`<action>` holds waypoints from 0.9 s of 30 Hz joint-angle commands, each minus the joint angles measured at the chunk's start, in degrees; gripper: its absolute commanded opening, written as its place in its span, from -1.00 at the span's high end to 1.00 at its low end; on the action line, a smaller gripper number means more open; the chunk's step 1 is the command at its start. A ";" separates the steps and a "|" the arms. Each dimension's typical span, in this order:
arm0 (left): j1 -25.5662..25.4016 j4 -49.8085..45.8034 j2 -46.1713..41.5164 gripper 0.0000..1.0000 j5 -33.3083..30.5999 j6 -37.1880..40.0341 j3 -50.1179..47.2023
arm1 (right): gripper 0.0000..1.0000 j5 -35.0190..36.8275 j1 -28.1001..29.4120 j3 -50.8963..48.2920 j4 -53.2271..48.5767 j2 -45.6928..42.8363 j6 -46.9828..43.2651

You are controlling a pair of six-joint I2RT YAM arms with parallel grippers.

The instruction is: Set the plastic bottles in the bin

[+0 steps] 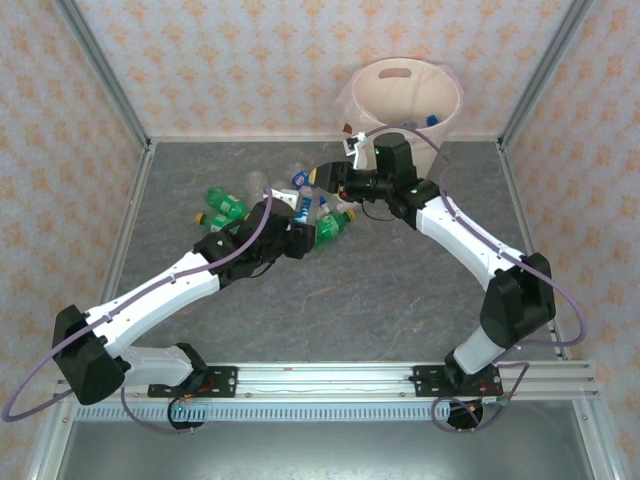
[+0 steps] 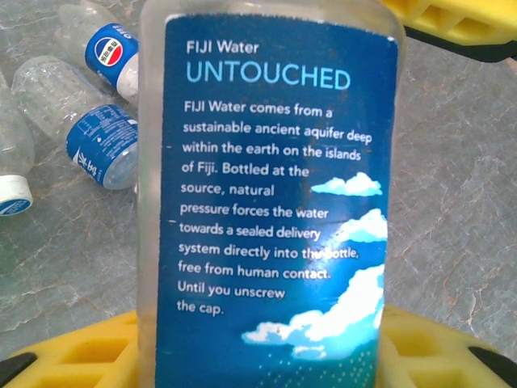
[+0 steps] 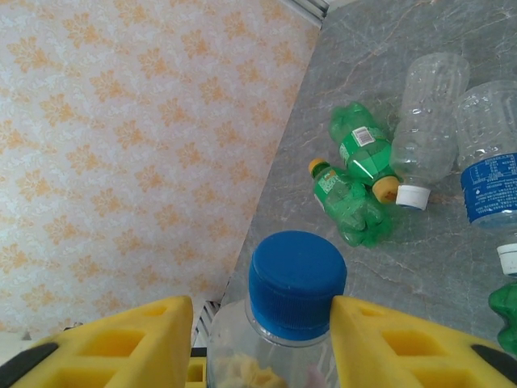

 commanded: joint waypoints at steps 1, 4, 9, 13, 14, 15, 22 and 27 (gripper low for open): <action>-1.60 0.92 -1.23 0.04 0.79 0.68 2.60 | 0.02 0.76 0.82 1.85 -1.27 0.24 -0.39; -1.57 0.82 -0.91 0.04 0.47 1.09 3.19 | 0.02 2.41 0.88 1.60 -2.29 0.06 -0.59; -1.66 0.50 -0.44 0.04 0.29 1.18 3.74 | 0.00 6.12 0.82 0.71 -3.24 -0.36 -0.06; -1.71 0.67 -0.54 0.04 1.03 1.27 3.75 | 0.07 4.36 0.82 -0.59 -0.54 -1.08 0.98; -1.74 0.64 -0.45 0.04 1.16 1.46 3.74 | 0.12 3.97 0.82 -0.57 -0.03 -1.34 1.21; -1.71 0.62 -0.39 0.04 1.17 1.58 3.83 | 0.14 3.67 0.84 -0.56 0.22 -1.40 1.38; -1.89 0.46 0.09 0.01 1.10 1.80 3.85 | 0.46 3.17 0.82 -0.87 1.96 -2.83 3.16; -1.86 0.65 -0.77 -0.22 -0.75 1.80 4.09 | 0.48 5.43 0.84 -0.29 0.93 -4.15 2.98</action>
